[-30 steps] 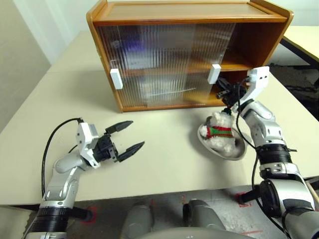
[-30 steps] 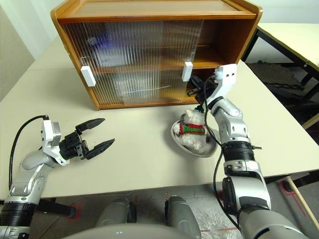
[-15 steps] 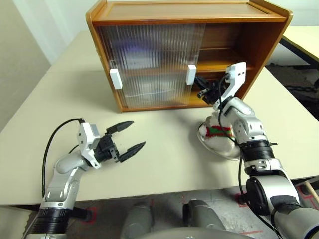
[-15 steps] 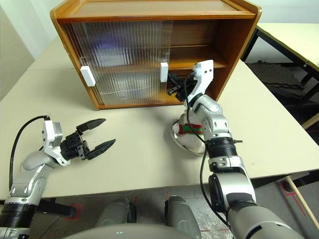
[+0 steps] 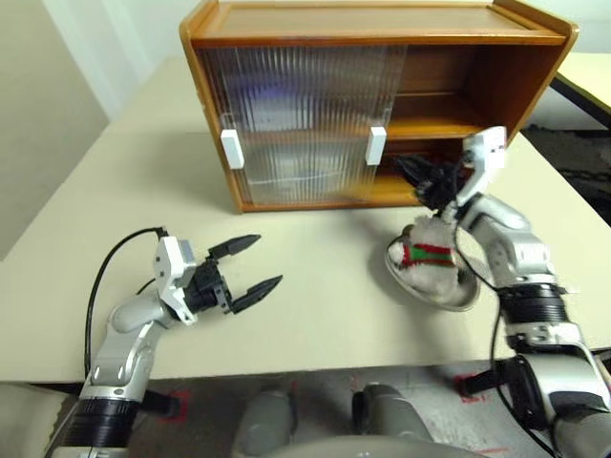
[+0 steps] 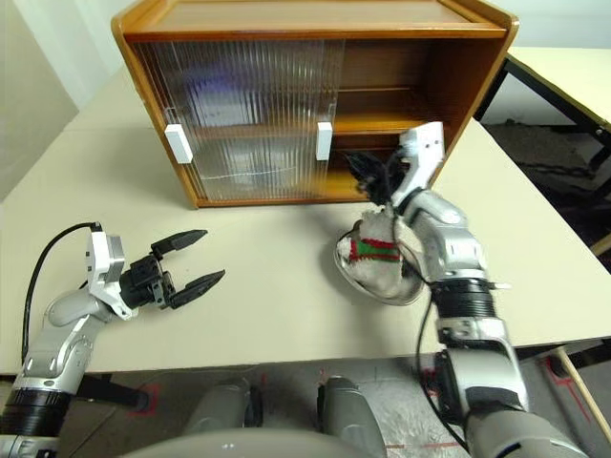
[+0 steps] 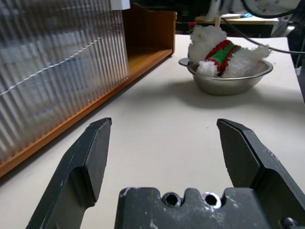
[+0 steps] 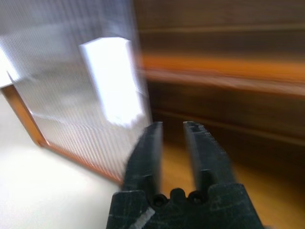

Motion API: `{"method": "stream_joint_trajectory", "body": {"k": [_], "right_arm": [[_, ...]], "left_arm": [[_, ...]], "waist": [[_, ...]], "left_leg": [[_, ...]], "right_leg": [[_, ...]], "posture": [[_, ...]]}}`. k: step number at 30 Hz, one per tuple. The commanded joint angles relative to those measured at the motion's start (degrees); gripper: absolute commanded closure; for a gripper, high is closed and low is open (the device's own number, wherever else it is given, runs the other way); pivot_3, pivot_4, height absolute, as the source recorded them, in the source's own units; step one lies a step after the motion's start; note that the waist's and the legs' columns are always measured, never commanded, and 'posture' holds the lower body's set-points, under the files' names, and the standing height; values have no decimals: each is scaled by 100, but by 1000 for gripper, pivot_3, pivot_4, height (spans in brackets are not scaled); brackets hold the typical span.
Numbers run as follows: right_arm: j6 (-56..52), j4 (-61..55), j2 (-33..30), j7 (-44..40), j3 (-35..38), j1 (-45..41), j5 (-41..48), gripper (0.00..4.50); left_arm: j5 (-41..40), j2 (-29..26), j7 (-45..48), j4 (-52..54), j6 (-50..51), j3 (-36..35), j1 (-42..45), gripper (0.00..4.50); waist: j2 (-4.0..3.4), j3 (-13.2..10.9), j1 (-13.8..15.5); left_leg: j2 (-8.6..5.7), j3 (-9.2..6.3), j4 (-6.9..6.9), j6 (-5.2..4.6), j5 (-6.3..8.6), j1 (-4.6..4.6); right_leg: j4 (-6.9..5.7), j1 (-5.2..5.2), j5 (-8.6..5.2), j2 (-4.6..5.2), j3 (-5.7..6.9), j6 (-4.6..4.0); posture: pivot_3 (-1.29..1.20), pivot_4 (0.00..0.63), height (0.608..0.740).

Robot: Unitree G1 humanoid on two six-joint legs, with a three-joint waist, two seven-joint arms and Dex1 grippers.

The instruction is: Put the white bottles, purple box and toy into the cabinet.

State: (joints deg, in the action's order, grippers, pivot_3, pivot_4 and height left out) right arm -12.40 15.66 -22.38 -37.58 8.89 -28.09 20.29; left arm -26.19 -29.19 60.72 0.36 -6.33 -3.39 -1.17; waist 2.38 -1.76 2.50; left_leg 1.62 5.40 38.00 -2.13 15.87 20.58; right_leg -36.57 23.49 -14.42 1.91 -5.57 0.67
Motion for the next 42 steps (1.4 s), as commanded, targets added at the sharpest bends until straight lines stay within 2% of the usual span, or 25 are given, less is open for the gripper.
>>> {"method": "stream_joint_trajectory", "body": {"k": [1, 5, 7, 11, 15, 18, 20, 26, 35, 38, 42], "right_arm": [[-425, -352, -435, -221, 383, 303, 332, 2097], [-1503, -1071, -1262, -886, 447, 957, 827, 562], [-2065, -1548, -1592, -1248, 444, 1258, 1229, 20], [-3463, -2340, -2120, -1544, 759, 1625, 2262, 20], [-4285, -2734, -2694, -1402, 664, 1779, 2392, 20], [-4871, -2866, -2765, -1054, 674, 1624, 2567, 20], [-5106, -2949, -2824, -758, 490, 1586, 2376, 20], [-5736, -3027, -2211, 303, 441, 1387, 2237, 20], [-6447, -3232, -1791, 815, 411, 1248, 2276, 20], [-6496, -3139, -1724, 888, 415, 1159, 2243, 606], [-6497, -3095, -1761, 847, 399, 1110, 2242, 2084]], "left_arm": [[13, -18, 40, 32, 43, 35, -19, 0], [-9, -63, 68, -14, 54, -9, 7, 0], [-11, -78, 79, -38, 61, -11, 20, 0], [16, -60, 72, -3, 105, 61, 64, 0], [15, -35, 51, 21, 147, 82, 110, 0], [11, -38, 73, 15, 167, 88, 127, 0], [8, -43, 90, 7, 176, 88, 137, 0], [41, -33, 113, 45, 184, 146, 148, 0], [60, -24, 123, -54, 148, 223, 274, 0], [51, -54, 196, -125, 101, 208, 286, 0], [-74, -83, 364, -107, 206, 210, 240, 0]], "waist": [[0, 0, 17], [0, 0, 15], [-1, 0, 4], [0, -1, -31], [14, 2, -5], [27, 7, -5], [28, 6, -5], [36, 11, 0], [34, 16, 14], [33, 17, 13], [34, 18, 8]], "left_leg": [[0, -1, 0, 0, 0, 2], [11, -7, -2, 1, 1, 7], [13, -10, -3, 1, 1, 7], [17, -6, -1, 0, 0, 3], [12, -6, 13, -2, -1, 1], [11, -4, 16, 0, 0, 2], [9, -2, 17, 1, 1, 3], [13, -6, 11, -4, -2, 15], [7, -20, 14, -15, -5, 69], [8, -20, 14, -15, -5, 69], [8, -21, 16, -17, -5, 68]], "right_leg": [[4, -1, 0, 1, 0, 0], [15, -1, 0, 3, 1, 1], [15, -2, -2, 3, 2, 2], [18, -7, -12, -2, -6, 17], [21, -15, -18, -4, 1, 32], [26, -17, -15, -3, 2, 37], [27, -17, -13, -4, 1, 40], [42, -11, -14, -4, 4, 39], [72, 15, 7, -1, 24, 28], [71, 15, 7, -2, 26, 28], [70, 14, 7, -4, 28, 28]], "posture": [[185, 0, 740], [170, 0, 740], [161, 0, 740], [151, 0, 740], [147, 0, 740], [147, 0, 740], [149, 0, 740], [153, 0, 740], [149, 0, 740], [151, 0, 740], [153, 0, 740]]}}
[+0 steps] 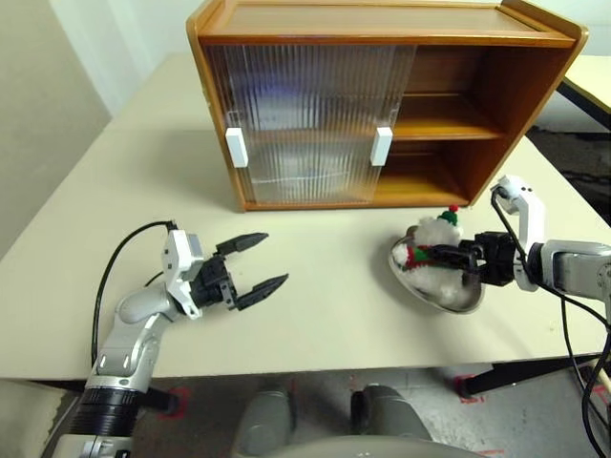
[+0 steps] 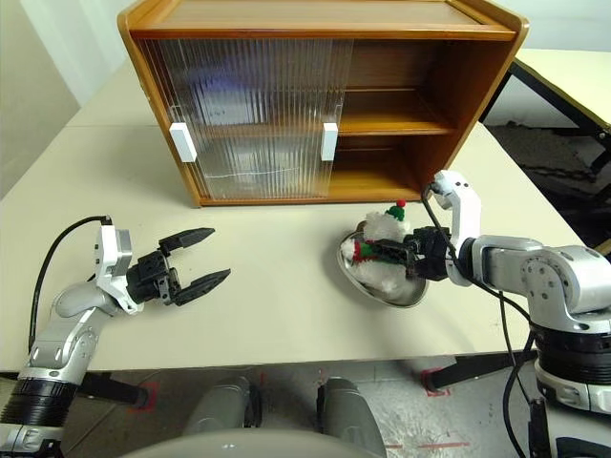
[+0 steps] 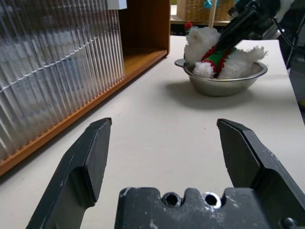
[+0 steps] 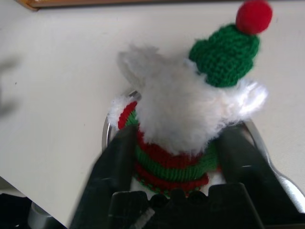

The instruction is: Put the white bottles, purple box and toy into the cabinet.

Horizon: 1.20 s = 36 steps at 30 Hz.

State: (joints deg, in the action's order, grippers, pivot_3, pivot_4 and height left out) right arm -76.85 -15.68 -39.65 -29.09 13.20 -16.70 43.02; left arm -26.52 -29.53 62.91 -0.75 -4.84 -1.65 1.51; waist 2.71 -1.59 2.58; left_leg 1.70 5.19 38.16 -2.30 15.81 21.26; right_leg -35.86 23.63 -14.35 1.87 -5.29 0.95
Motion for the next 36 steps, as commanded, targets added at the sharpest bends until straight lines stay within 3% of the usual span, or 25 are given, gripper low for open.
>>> {"method": "stream_joint_trajectory", "body": {"k": [1, 5, 8, 14, 19, 22, 28, 36], "right_arm": [[-34, 49, -58, -22, -45, -34, -42, 2381], [46, 104, -201, -142, -50, -49, -76, 3790], [-55, 111, -309, -297, 100, -120, 70, 4283], [-284, 282, -630, -673, 462, -552, 449, 4284], [-289, 510, -473, -629, 853, -1139, 671, 4284], [202, 822, 17, -285, 1089, -1656, 561, 4284], [1435, 1197, 599, 44, 840, -2140, 1, 4284], [2950, 2022, 680, 62, 440, -2606, -912, 4284]], "left_arm": [[-59, -53, 181, 16, 71, 37, -34, 0], [-6, -21, 185, -14, -8, 5, -5, 0], [-21, -5, 162, -6, 17, -10, 10, 0], [-364, 197, -40, 152, 198, -192, 96, 0], [-624, 454, -312, 388, 363, -327, 121, 0], [-794, 653, -549, 560, 479, -401, 146, 0], [-800, 779, -771, 803, 650, -356, 150, 0], [-718, 754, -904, 1021, 839, -327, 123, 0]], "waist": [[1, 1, 0], [1, 1, 3], [1, 1, 3], [2, 2, -2], [2, 3, -3], [3, 3, -18], [1, 7, -3], [-3, 10, 9]], "left_leg": [[0, 0, 0, 0, 0, 0], [-1, 0, 1, -1, -1, 1], [-1, -1, 1, -1, -1, 1], [-1, -2, 4, -3, -2, 0], [-1, -3, 5, -3, -2, 0], [0, -2, 7, -3, -2, 0], [-3, -2, 9, -5, -3, 2], [-5, -2, 7, -6, -4, 2]], "right_leg": [[0, -1, 0, 0, 0, 0], [1, 0, 0, 0, 1, 0], [0, -1, 0, 0, 2, 0], [0, -2, 1, 0, 4, 1], [-1, -4, 2, -1, 3, 2], [-1, -4, 9, -3, 1, 3], [-2, -4, 14, -3, 1, 5], [-3, -4, 25, 0, 3, 1]], "posture": [[154, 0, 740], [152, 0, 740], [150, 0, 740], [139, 0, 740], [136, 0, 740], [140, 0, 740], [151, 0, 740], [165, 0, 740]]}}
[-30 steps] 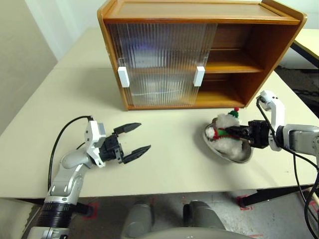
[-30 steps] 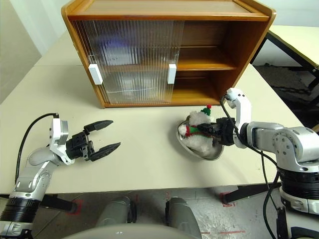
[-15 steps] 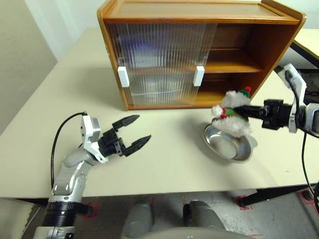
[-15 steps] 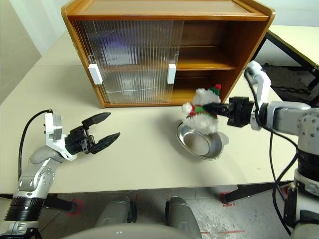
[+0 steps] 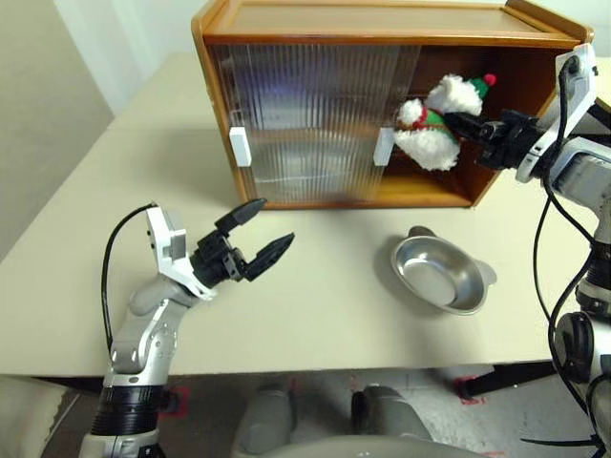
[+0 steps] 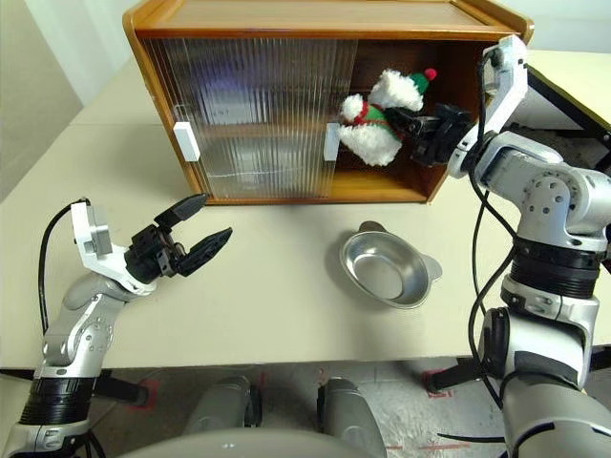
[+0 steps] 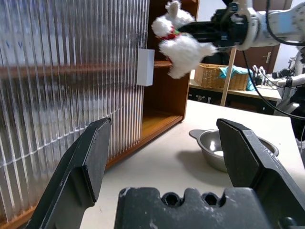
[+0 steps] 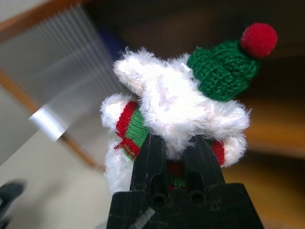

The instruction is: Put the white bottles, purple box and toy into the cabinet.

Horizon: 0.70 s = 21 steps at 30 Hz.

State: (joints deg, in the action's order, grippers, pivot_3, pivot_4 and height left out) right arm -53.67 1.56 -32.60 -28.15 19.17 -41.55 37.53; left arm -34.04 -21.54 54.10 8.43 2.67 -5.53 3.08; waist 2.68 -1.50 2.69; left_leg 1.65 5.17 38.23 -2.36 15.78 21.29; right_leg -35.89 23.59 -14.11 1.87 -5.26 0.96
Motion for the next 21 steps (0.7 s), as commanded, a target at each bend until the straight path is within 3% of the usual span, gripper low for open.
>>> {"method": "stream_joint_trajectory", "body": {"k": [1, 12, 21], "right_arm": [[803, 399, -19, -55, -195, -171, -454, 4284], [2653, 1334, 143, -317, -798, -431, -1510, 4285], [4546, 3247, 443, -114, -1195, -1018, -2558, 4285]], "left_arm": [[39, -46, -19, 111, 87, 59, -53, 0], [77, -17, 27, 42, 4, 54, -133, 0], [103, -37, 103, -51, 60, 153, -8, 0]], "waist": [[0, 0, -1], [-4, 2, -10], [-10, 5, -16]], "left_leg": [[1, 0, 0, 0, 0, -1], [1, 1, -1, 0, 0, -2], [1, 3, 0, 0, 0, -6]], "right_leg": [[0, 0, 0, -1, 0, -1], [-1, 0, 2, 1, 0, -4], [-8, 0, 5, 1, 0, -9]], "posture": [[169, 0, 740], [164, 0, 740], [174, 0, 740]]}}
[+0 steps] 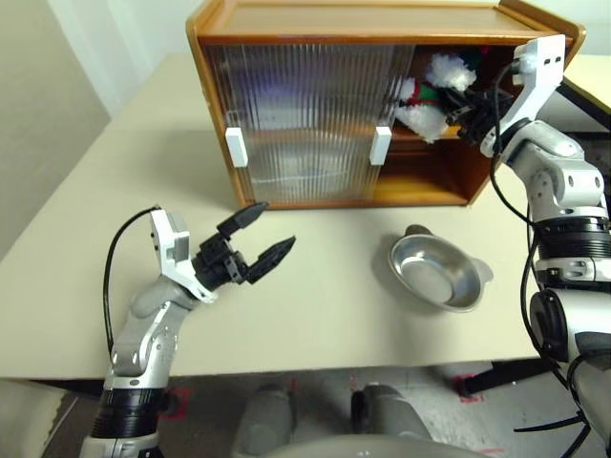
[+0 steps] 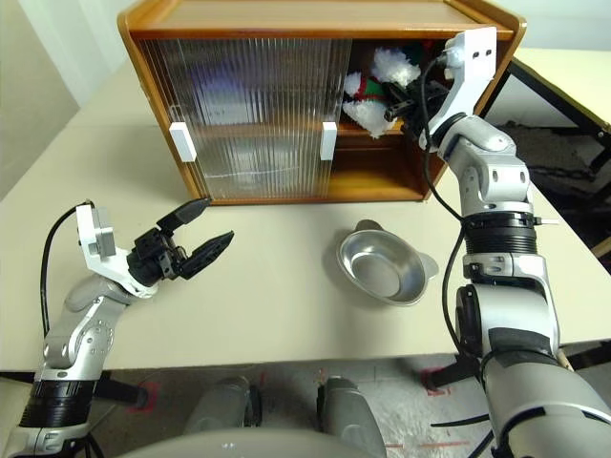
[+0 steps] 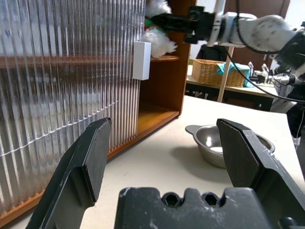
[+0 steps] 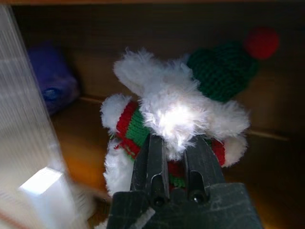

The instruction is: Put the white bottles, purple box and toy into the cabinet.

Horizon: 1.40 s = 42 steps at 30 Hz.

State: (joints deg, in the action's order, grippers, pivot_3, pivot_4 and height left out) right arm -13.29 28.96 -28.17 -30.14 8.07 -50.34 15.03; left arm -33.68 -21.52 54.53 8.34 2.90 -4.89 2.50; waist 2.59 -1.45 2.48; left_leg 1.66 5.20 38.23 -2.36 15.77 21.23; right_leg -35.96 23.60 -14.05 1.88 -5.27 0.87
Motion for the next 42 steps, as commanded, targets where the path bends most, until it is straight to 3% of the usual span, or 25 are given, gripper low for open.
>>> {"method": "stream_joint_trajectory", "body": {"k": [1, 10, 22, 31, 37, 42], "right_arm": [[613, 638, 8, 82, -86, -187, -352, 4285], [888, 1123, 3, 128, -73, -303, -537, 4282], [790, 723, -122, 129, 5, -155, -579, 27], [-593, -901, -771, -554, 265, 556, 22, 27], [-3008, -2323, -1499, -1696, 857, 1242, 1764, 27], [-4882, -2917, -1940, -2415, 1410, 2401, 3256, 27]], "left_arm": [[64, -35, 58, -41, 37, 90, 51, 0], [116, -4, 120, -119, -55, 183, 1, 0], [163, -45, 259, -283, -141, 172, -4, 0], [162, -66, 293, -293, -142, 162, -27, 0], [142, -107, 317, -320, -149, 114, -42, 0], [138, -124, 332, -341, -167, 114, -47, 0]], "waist": [[0, 0, 14], [-8, 5, 12], [-14, 8, 8], [-16, 8, 17], [-15, 8, 24], [-8, 13, 65]], "left_leg": [[0, 0, -1, 0, 0, 0], [1, -1, -4, 2, 1, 0], [1, -1, -4, 2, 1, 1], [2, -3, -4, 2, 1, 2], [6, -6, -4, 1, 1, 3], [6, -12, -3, 1, 1, -1]], "right_leg": [[1, 0, 0, 0, 1, 0], [0, 0, 1, 5, 0, -1], [-1, 1, 1, 5, 0, -2], [2, 1, 1, 11, 1, -2], [4, 1, 1, 12, 1, -2], [14, -13, 0, 9, 9, -2]], "posture": [[174, 0, 740], [169, 0, 740], [164, 0, 740], [162, 0, 740], [157, 0, 740], [163, 0, 740]]}}
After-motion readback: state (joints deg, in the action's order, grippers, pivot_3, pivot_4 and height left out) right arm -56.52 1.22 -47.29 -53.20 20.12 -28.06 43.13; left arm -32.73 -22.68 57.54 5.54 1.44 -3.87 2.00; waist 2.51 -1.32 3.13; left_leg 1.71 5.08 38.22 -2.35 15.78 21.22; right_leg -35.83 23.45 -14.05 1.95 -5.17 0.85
